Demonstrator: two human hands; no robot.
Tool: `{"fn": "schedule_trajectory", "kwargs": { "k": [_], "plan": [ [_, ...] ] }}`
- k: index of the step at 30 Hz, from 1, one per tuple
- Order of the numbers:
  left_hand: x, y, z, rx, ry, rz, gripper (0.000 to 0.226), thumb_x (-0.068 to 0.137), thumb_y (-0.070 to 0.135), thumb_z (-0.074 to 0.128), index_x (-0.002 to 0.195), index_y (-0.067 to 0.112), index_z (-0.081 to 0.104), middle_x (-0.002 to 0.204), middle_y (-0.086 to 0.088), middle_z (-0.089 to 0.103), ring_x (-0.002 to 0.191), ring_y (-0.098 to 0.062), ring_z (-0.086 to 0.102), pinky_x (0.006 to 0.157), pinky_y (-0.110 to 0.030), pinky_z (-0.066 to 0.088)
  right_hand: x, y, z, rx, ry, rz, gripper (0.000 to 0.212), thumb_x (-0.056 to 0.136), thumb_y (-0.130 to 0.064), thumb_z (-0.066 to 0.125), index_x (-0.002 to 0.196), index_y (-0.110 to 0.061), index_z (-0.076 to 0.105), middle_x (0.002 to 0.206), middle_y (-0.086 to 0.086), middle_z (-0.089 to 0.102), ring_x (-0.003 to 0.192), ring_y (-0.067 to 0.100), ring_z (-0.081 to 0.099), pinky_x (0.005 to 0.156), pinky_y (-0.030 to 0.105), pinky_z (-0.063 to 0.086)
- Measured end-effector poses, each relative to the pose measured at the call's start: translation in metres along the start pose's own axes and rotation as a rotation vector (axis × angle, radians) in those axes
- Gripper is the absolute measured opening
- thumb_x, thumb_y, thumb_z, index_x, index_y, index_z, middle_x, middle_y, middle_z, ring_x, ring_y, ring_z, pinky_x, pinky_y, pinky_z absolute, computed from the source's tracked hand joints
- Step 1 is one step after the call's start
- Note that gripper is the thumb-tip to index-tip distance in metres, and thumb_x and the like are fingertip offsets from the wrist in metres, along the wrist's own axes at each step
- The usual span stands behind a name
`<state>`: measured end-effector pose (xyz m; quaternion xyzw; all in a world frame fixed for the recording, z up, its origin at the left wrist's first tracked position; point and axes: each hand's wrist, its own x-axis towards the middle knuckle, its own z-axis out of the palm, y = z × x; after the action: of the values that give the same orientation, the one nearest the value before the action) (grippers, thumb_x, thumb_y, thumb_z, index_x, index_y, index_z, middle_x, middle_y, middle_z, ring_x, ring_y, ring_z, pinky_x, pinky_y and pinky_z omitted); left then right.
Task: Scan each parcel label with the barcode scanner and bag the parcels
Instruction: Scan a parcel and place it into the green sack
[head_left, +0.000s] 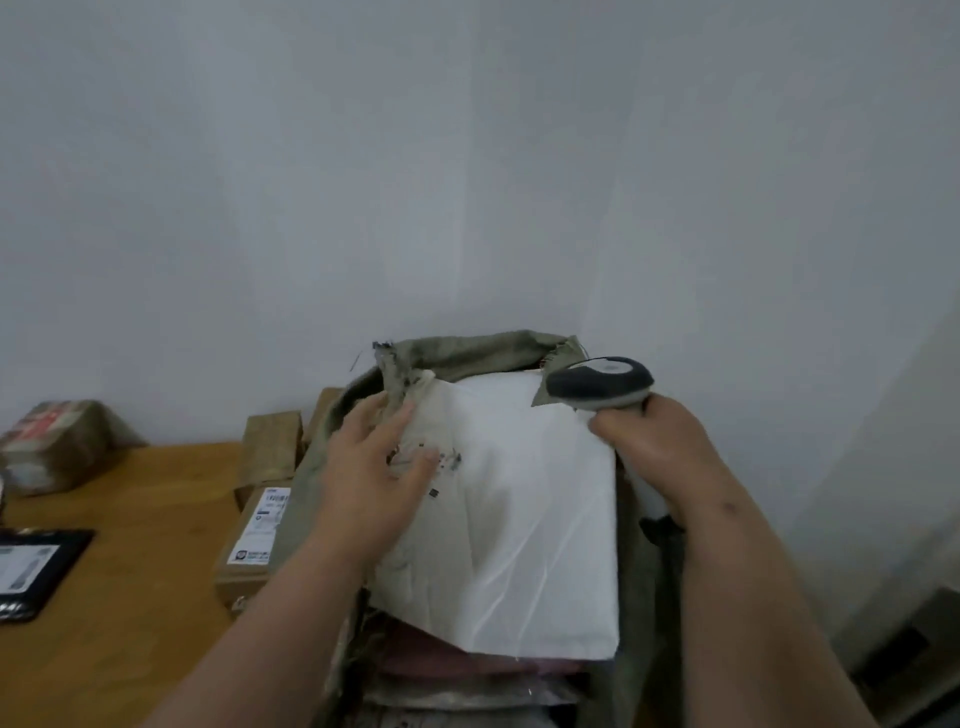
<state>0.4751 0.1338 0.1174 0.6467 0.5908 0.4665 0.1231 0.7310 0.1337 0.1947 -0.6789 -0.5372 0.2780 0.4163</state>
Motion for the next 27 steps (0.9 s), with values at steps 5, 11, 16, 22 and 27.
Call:
{"fn": "schedule_trajectory", "kwargs": {
  "k": [5,11,16,22,27],
  "plan": [
    [-0.021,0.019,0.018,0.302,-0.478,0.265,0.100,0.062,0.097,0.043,0.148,0.061,0.008,0.156,0.027,-0.024,0.143,-0.001,-0.025,0.121,-0.045,-0.010,0.035,0.018,0.028,0.041,0.107,0.034,0.013,0.088,-0.028,0.063,0.083,-0.021,0.055,0.076,-0.005,0.056,0.068,0.011,0.050,0.063,0.031,0.039],
    [-0.027,0.012,0.057,0.598,-0.879,0.135,0.112,0.078,0.067,0.065,0.143,0.056,-0.025,0.163,0.009,-0.023,0.151,-0.026,-0.019,0.117,-0.064,-0.005,0.052,0.038,0.052,0.226,0.028,0.158,0.021,0.086,-0.033,0.065,0.100,-0.020,0.057,0.087,-0.003,0.062,0.080,0.017,0.058,0.071,0.033,0.045],
    [-0.024,0.003,0.066,0.598,-0.885,0.061,0.086,0.096,0.027,0.050,0.144,0.064,-0.011,0.167,0.007,-0.007,0.153,-0.031,-0.007,0.118,-0.064,0.014,0.055,0.066,0.035,0.410,0.155,0.283,0.048,0.085,-0.033,0.071,0.128,-0.017,0.057,0.103,0.002,0.063,0.101,0.029,0.061,0.096,0.047,0.051],
    [-0.012,0.016,0.076,0.566,-0.803,-0.024,0.076,0.097,0.011,0.042,0.151,0.056,0.012,0.163,0.008,0.019,0.149,-0.034,0.016,0.115,-0.052,0.031,0.057,0.083,0.025,0.607,0.147,0.372,0.050,0.086,-0.032,0.071,0.131,-0.018,0.056,0.116,0.005,0.065,0.107,0.030,0.063,0.100,0.052,0.051],
    [-0.010,0.021,0.079,0.610,-0.669,-0.084,0.071,0.094,0.011,0.042,0.152,0.047,0.024,0.151,0.007,0.045,0.136,-0.022,0.044,0.113,-0.045,0.035,0.060,0.080,0.017,0.575,0.366,0.250,0.035,0.080,-0.033,0.071,0.110,-0.016,0.063,0.108,0.004,0.070,0.101,0.027,0.067,0.096,0.051,0.054]
  ]
}}
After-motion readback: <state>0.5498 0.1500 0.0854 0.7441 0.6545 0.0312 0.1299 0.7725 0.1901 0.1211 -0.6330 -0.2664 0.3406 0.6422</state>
